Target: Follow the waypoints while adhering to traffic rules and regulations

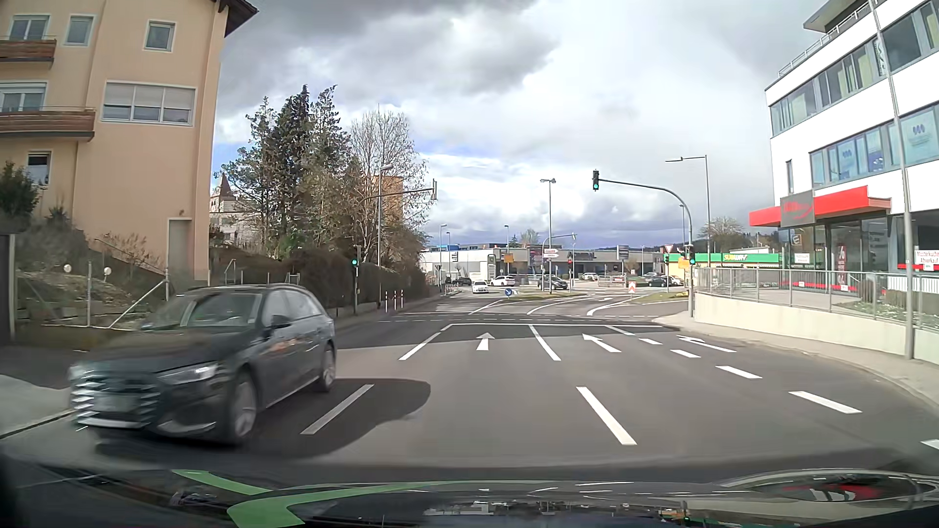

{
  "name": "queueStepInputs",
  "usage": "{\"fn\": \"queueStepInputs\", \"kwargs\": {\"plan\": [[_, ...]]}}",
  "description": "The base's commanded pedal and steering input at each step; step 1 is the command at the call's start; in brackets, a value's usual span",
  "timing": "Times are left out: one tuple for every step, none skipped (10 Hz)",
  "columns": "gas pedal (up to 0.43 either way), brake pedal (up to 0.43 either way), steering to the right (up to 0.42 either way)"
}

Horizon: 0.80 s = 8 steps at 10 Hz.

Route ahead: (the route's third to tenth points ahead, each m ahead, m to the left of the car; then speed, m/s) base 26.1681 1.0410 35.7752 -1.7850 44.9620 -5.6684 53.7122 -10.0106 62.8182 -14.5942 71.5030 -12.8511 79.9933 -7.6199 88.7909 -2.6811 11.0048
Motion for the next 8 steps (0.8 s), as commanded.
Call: {"fn": "queueStepInputs", "kwargs": {"plan": [[0.000, 0.232, 0.000], [0.000, 0.226, 0.001], [0.000, 0.226, 0.001], [0.000, 0.232, 0.001], [0.000, 0.220, 0.002], [0.000, 0.213, 0.002], [0.000, 0.201, 0.003], [0.000, 0.189, 0.004]]}}
